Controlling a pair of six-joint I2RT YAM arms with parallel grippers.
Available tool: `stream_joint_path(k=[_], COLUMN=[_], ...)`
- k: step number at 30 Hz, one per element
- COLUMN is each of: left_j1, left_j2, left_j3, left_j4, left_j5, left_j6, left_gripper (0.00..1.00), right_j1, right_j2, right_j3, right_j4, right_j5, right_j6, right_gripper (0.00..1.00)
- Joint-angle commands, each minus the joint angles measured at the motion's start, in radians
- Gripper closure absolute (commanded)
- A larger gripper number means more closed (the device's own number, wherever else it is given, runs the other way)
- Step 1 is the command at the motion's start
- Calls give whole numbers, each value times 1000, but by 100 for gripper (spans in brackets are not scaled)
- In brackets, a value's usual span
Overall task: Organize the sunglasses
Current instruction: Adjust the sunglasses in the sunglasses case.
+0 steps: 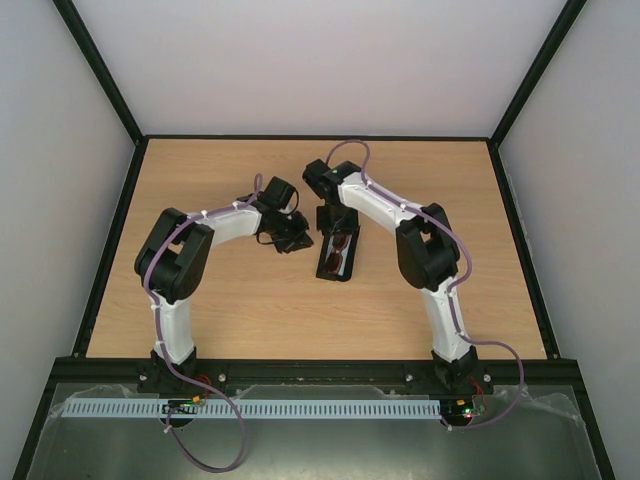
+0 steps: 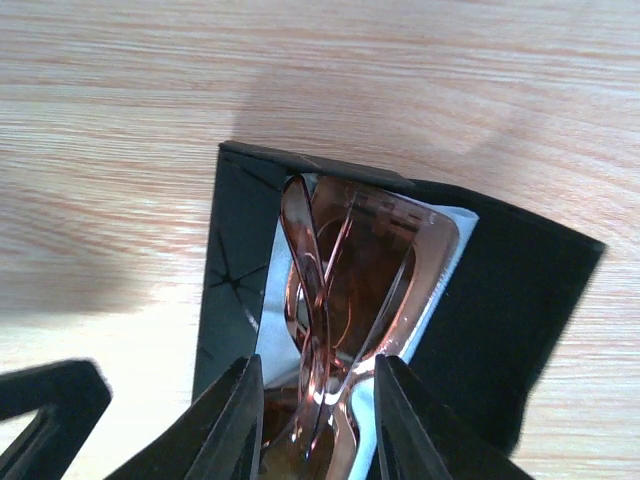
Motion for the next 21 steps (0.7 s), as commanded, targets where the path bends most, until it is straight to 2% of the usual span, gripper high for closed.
stream_joint_path(k=[1, 3, 6, 10, 21], left_j1=[12, 13, 14, 16, 17], left_j2=[-12, 0, 19, 39, 85], left_j3=[1, 13, 31, 48, 45], left_j4=[12, 12, 8, 3, 15], left_j5=[18, 19, 18, 20, 24], left_j6=[-7, -6, -2, 5, 19], left_gripper=[90, 90, 90, 90, 90], right_j1=[6, 6, 7, 9, 25], right_j2=[-107, -127, -141, -136, -60], right_j3=[-15, -52, -113, -175, -171], right_j4=[-67, -66, -61, -52, -34], right_j5=[9, 9, 4, 1, -25], right_j6=[21, 24, 67, 77, 78], right_gripper=[67, 70, 82, 89, 89])
